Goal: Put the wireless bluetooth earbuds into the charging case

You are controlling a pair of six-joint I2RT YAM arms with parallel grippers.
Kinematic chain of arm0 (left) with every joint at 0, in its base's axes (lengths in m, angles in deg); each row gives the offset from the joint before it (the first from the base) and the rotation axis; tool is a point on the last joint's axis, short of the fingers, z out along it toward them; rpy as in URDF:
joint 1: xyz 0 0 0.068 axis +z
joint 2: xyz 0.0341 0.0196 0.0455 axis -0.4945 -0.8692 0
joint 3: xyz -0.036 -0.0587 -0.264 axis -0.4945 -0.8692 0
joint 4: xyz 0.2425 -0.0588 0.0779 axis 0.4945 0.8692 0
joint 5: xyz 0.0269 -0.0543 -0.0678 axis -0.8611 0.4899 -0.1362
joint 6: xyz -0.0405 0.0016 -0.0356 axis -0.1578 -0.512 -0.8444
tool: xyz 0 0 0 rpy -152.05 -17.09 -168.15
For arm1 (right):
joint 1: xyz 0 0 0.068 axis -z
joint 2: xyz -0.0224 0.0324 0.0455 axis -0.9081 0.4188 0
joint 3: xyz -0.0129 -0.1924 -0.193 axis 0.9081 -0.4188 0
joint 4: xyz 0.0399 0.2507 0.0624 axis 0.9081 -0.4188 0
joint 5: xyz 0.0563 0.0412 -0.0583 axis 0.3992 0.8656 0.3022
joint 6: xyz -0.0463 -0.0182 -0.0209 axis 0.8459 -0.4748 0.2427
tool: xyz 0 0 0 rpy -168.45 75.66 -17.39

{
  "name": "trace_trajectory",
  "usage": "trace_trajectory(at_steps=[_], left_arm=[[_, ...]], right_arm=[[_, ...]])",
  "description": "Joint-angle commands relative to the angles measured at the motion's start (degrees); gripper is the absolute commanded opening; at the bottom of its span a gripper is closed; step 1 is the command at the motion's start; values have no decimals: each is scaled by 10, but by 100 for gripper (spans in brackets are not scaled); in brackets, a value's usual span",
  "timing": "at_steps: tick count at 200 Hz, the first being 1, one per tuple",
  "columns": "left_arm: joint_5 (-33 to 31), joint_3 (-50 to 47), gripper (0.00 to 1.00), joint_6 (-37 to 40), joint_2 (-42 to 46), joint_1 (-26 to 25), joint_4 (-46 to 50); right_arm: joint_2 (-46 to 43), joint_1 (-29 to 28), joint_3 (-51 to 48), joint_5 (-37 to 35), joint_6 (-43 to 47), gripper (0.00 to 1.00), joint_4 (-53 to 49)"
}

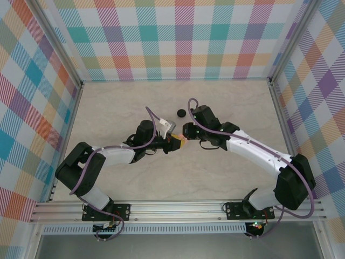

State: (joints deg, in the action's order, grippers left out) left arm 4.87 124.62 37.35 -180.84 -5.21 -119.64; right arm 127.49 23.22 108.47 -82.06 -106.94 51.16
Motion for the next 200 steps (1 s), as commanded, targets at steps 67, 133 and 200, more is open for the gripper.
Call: trace_trajectory(at_steps=[67,133,200], left_arm=[[21,23,9,-16,3,-3,-15],[31,29,9,-13,6,-3,-4],[33,32,9,-18,4,-3,0]], right_arm=[[-5,-11,-5,-39,-7,25,15],[6,-15,4,-37,-10,25,17],[14,-18,11,-36,-11,25,14]])
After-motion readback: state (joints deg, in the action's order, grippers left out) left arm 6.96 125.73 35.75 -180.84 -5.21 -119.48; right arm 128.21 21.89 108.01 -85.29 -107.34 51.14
